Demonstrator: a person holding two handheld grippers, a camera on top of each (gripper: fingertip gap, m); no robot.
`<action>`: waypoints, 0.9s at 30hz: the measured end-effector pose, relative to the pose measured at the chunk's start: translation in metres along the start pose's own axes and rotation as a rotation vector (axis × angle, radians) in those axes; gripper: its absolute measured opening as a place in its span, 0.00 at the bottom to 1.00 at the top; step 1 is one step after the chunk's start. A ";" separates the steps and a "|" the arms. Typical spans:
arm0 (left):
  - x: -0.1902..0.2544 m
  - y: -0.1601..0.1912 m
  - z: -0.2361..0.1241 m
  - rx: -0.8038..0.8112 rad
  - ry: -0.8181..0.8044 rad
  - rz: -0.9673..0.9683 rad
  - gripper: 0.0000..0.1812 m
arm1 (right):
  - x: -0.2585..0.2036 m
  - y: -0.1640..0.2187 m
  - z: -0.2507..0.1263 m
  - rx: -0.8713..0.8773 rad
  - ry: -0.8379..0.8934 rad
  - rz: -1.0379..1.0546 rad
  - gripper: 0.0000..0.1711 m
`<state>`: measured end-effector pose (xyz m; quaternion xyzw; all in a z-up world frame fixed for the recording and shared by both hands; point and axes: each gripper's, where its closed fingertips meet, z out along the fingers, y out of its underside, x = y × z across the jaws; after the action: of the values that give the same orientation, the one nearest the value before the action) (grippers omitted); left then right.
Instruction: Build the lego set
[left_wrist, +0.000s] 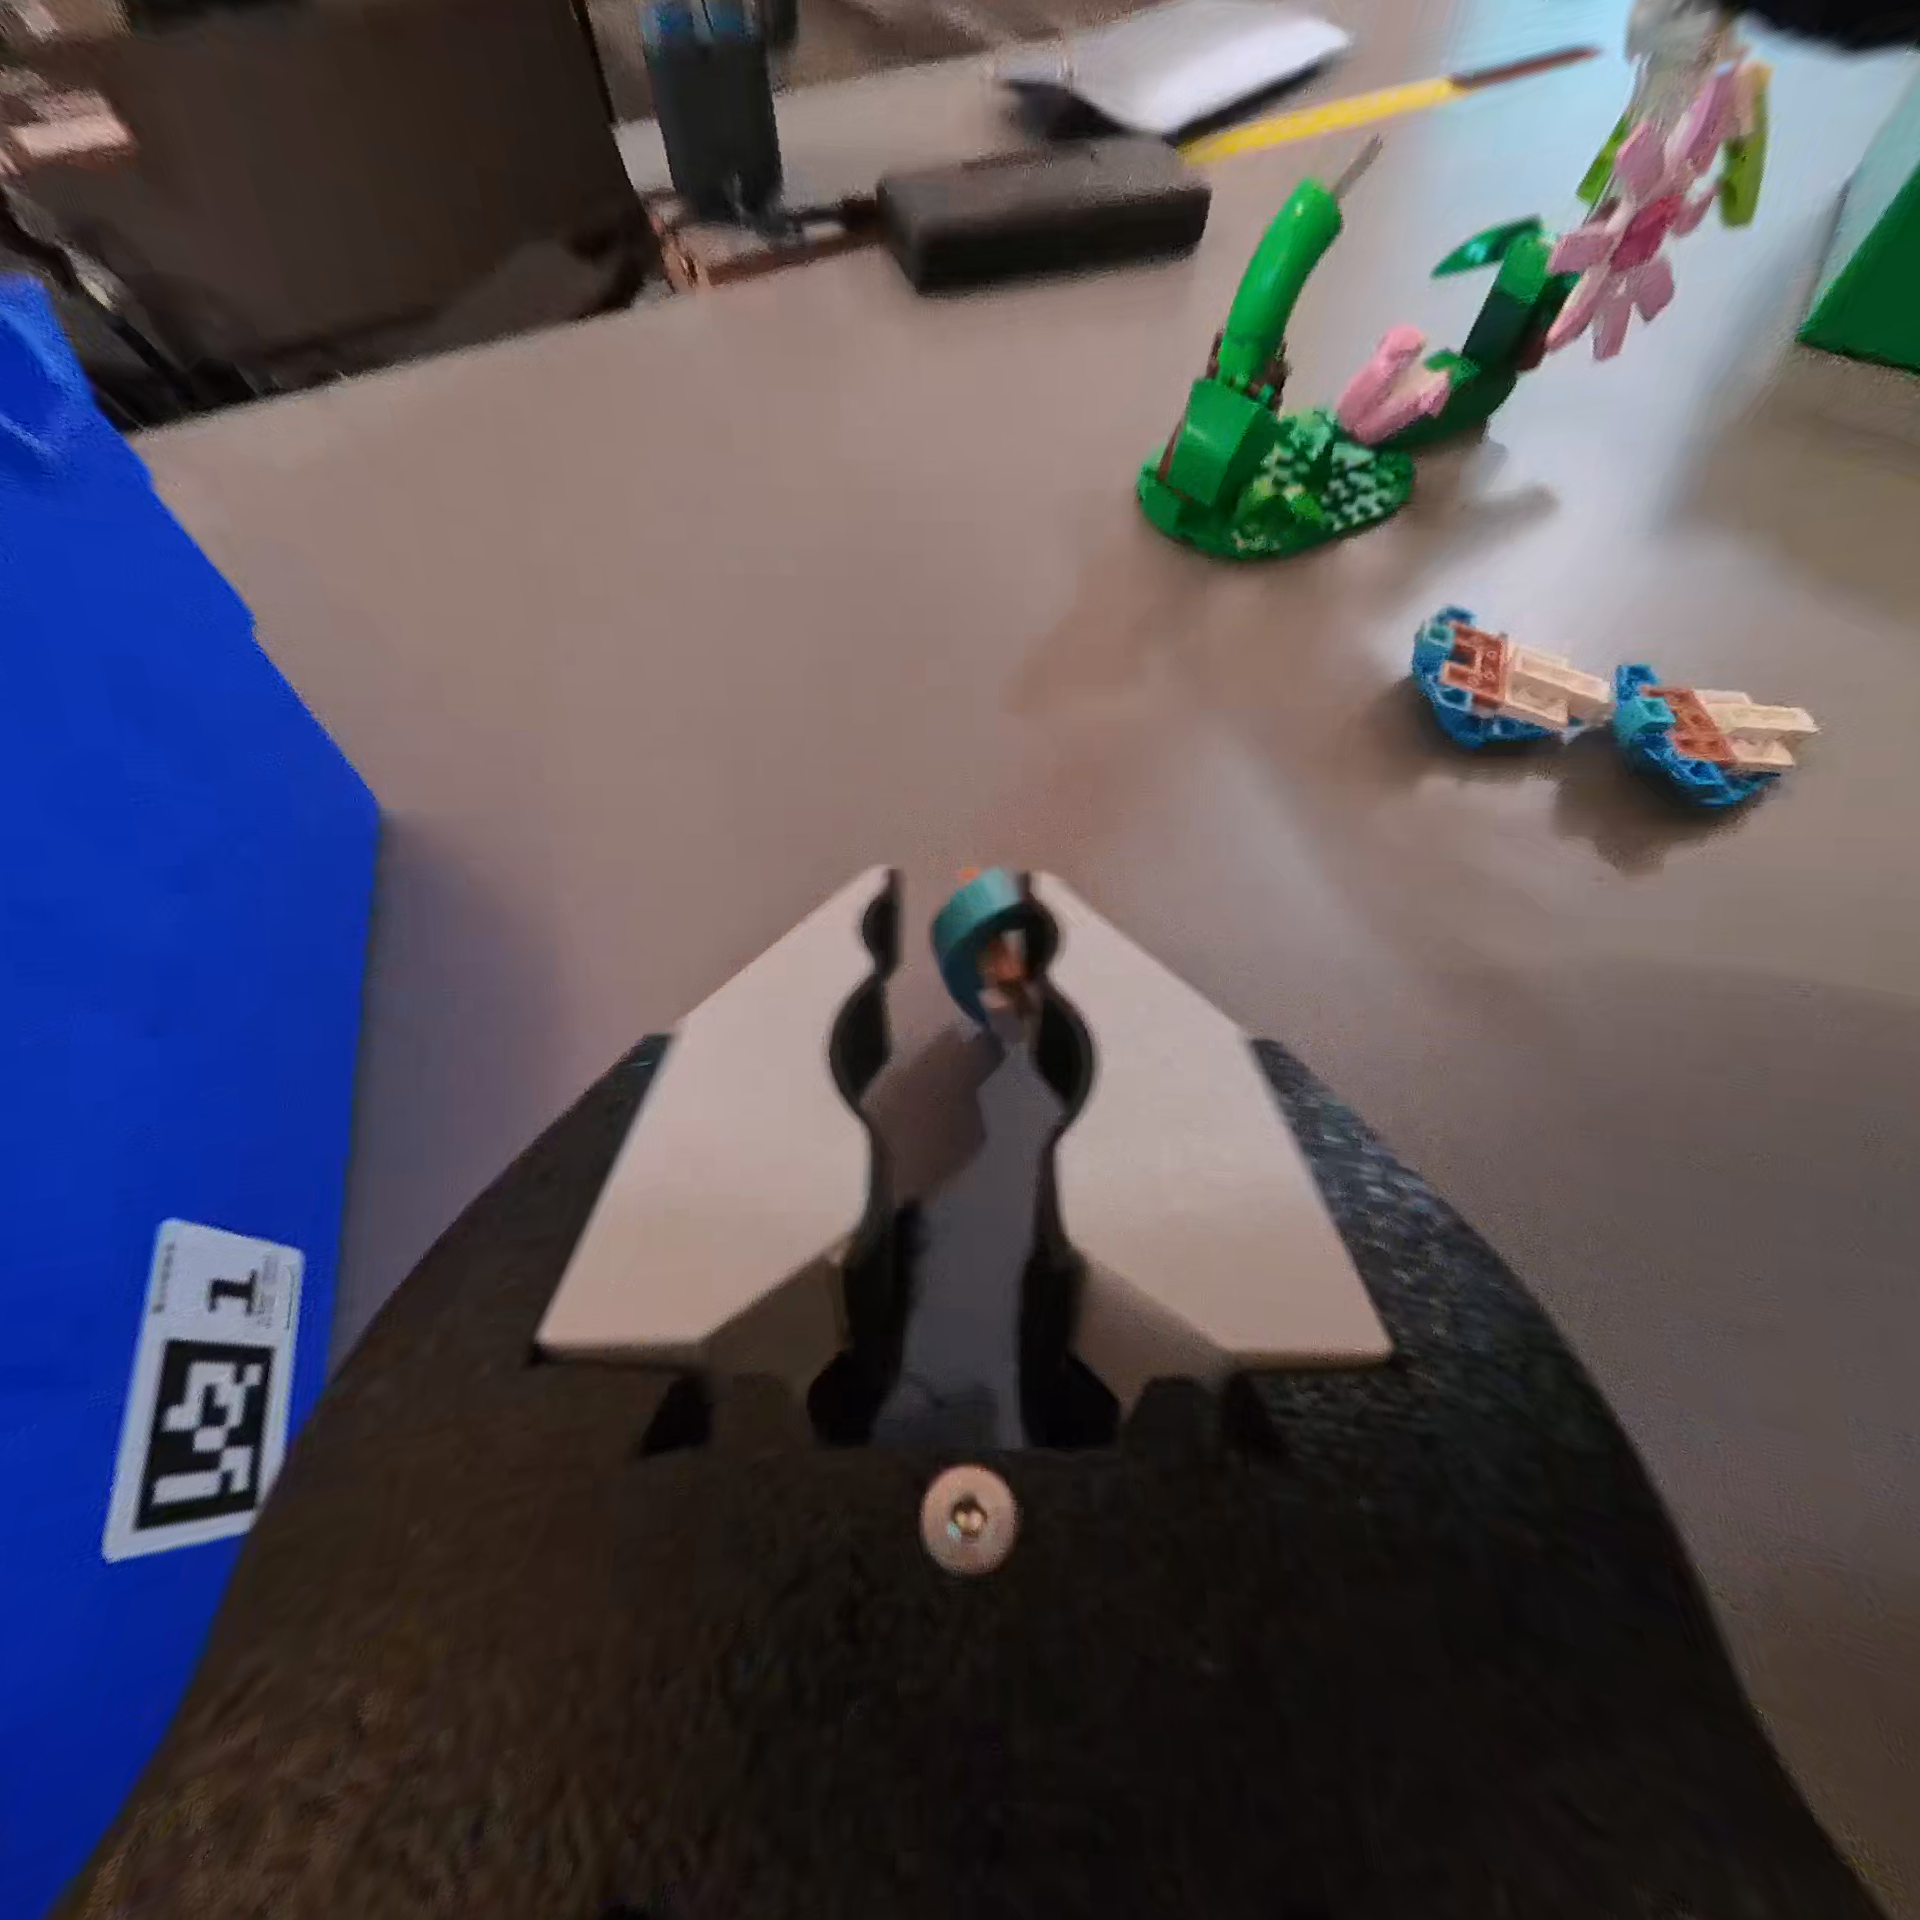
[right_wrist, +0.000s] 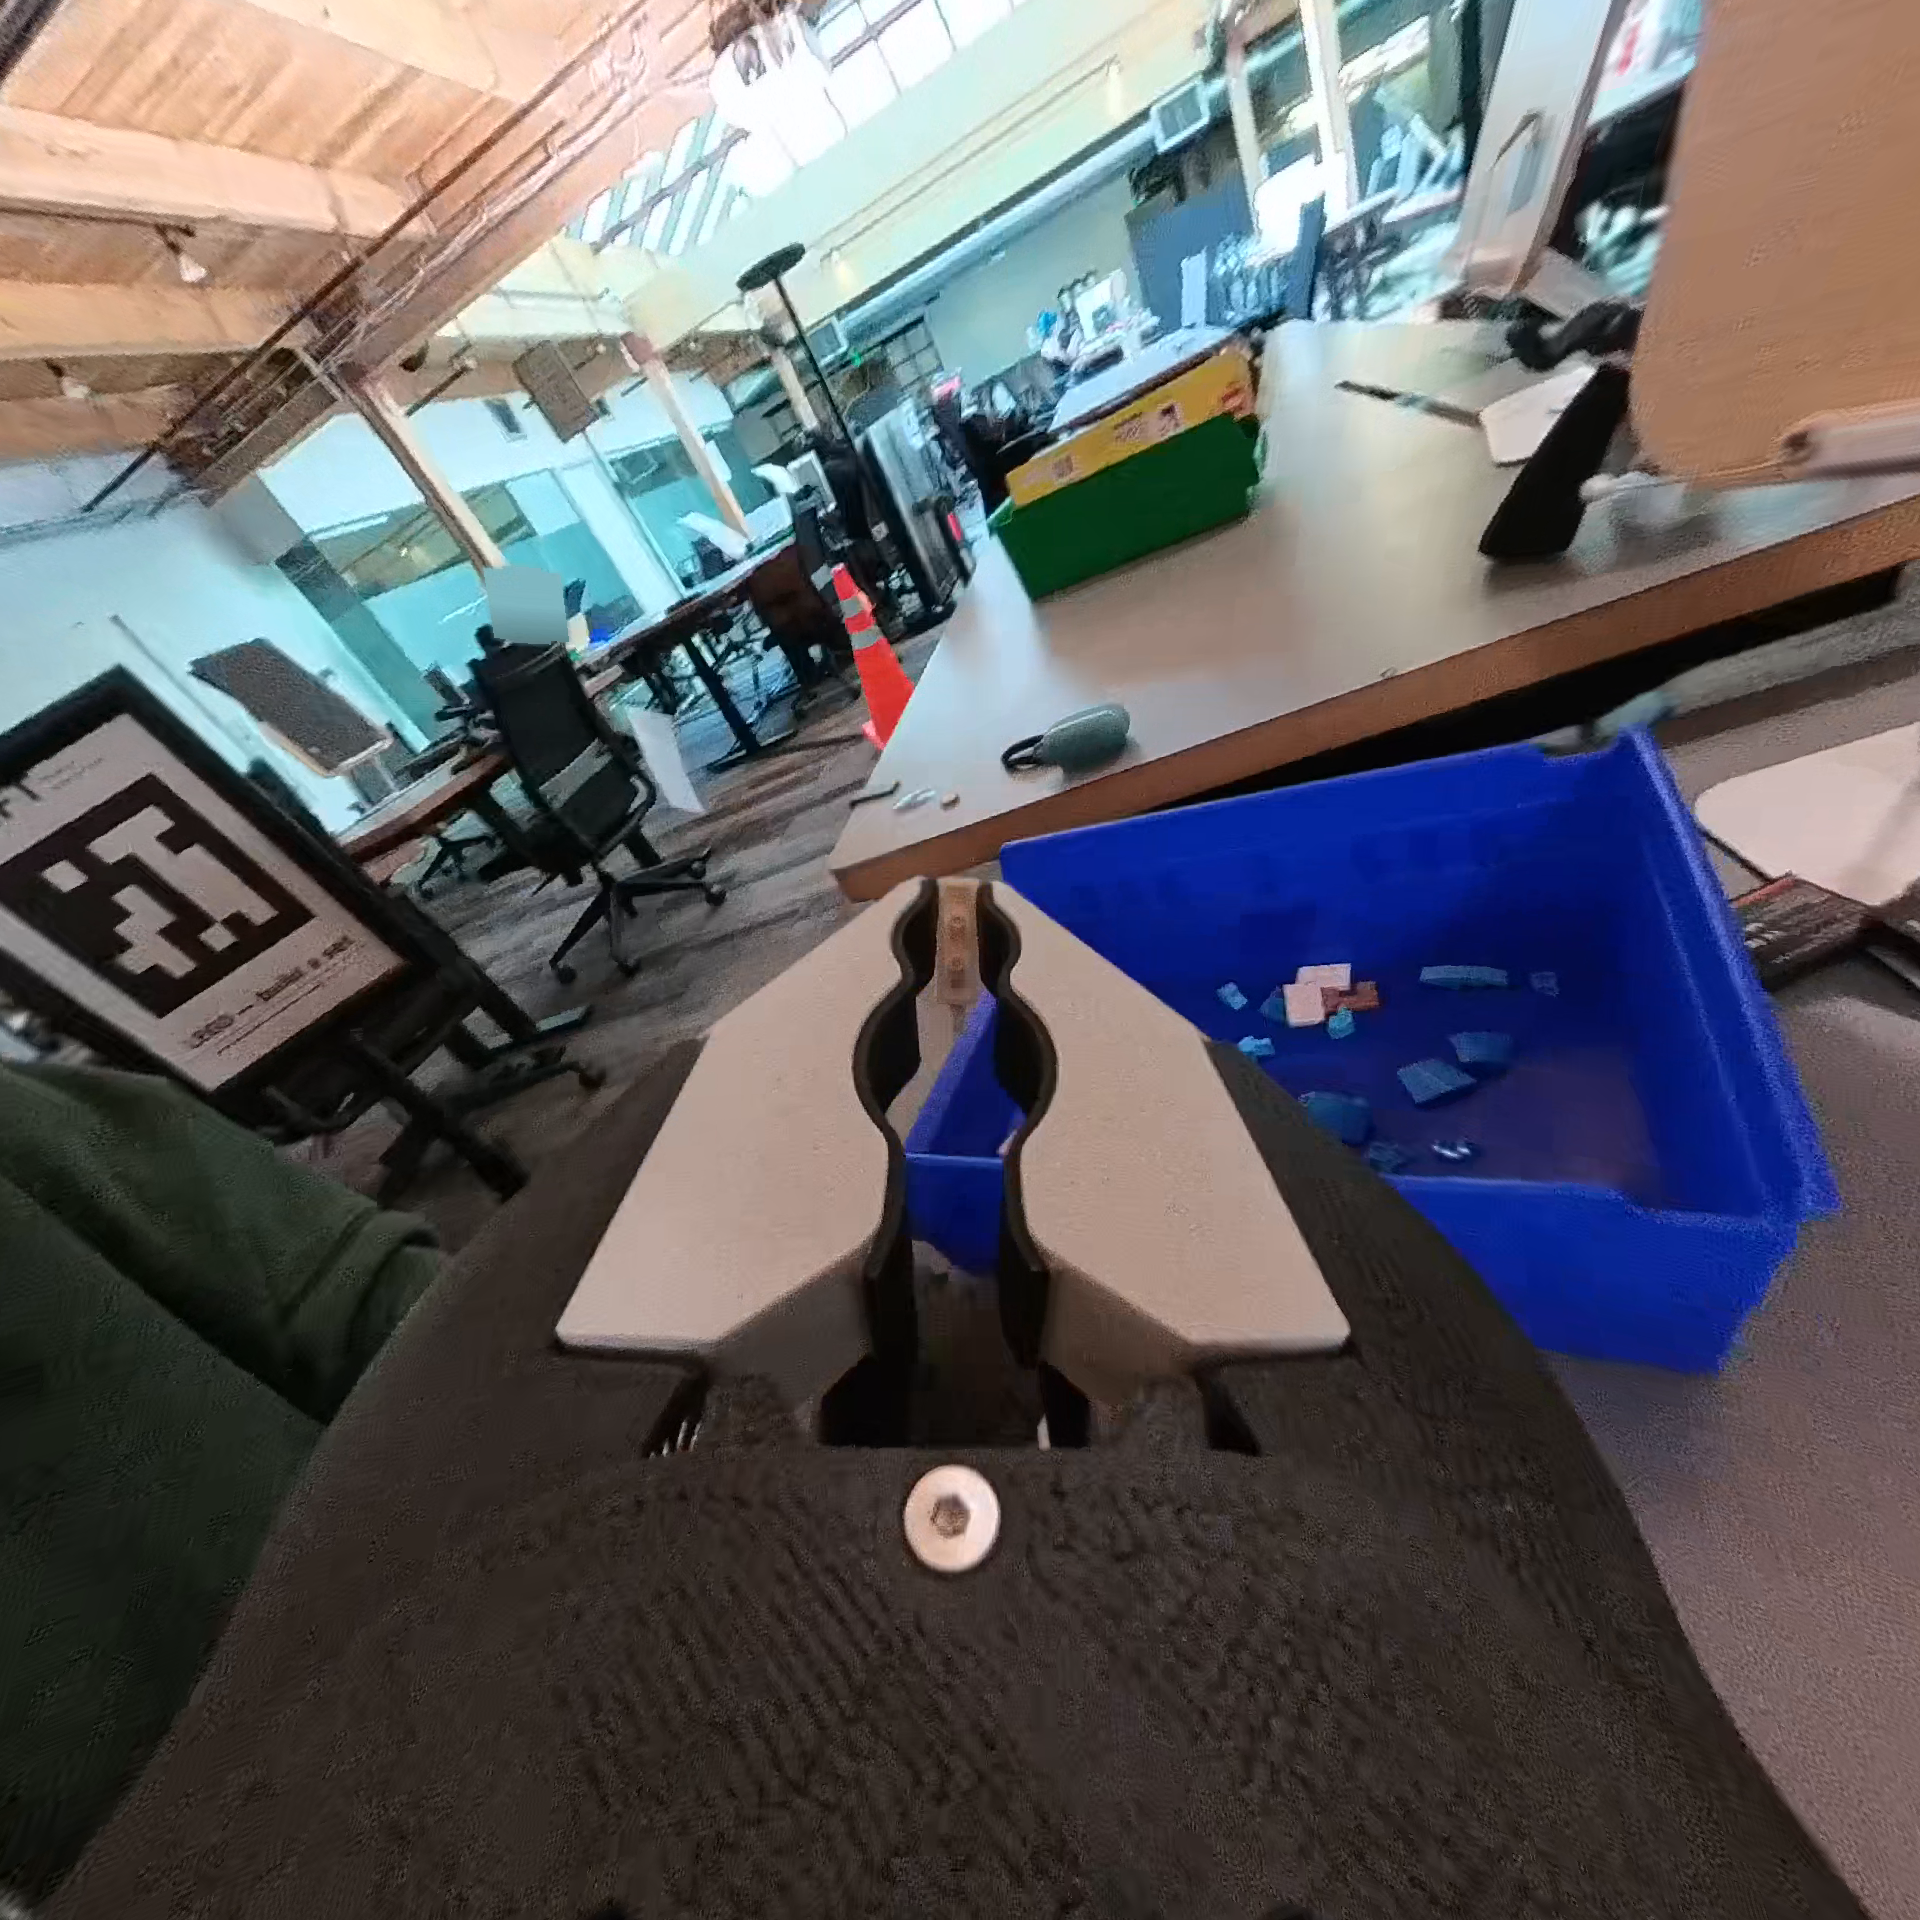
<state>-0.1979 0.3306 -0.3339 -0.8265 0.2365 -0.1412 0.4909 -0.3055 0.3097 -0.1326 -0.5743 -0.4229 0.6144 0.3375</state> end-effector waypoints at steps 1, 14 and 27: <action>0.005 0.000 0.000 -0.014 0.038 -0.018 0.28 | 0.000 0.000 -0.011 0.034 0.030 -0.012 0.03; 0.034 -0.122 -0.099 0.612 -0.069 0.248 0.15 | -0.022 0.040 -0.107 0.273 0.186 0.037 0.03; 0.035 -0.110 -0.089 0.506 -0.183 0.427 0.01 | -0.005 0.054 -0.122 0.364 0.420 0.065 0.15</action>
<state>-0.1817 0.2902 -0.1951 -0.6195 0.3167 -0.0150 0.7181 -0.1798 0.2989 -0.1773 -0.6322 -0.2076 0.5581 0.4956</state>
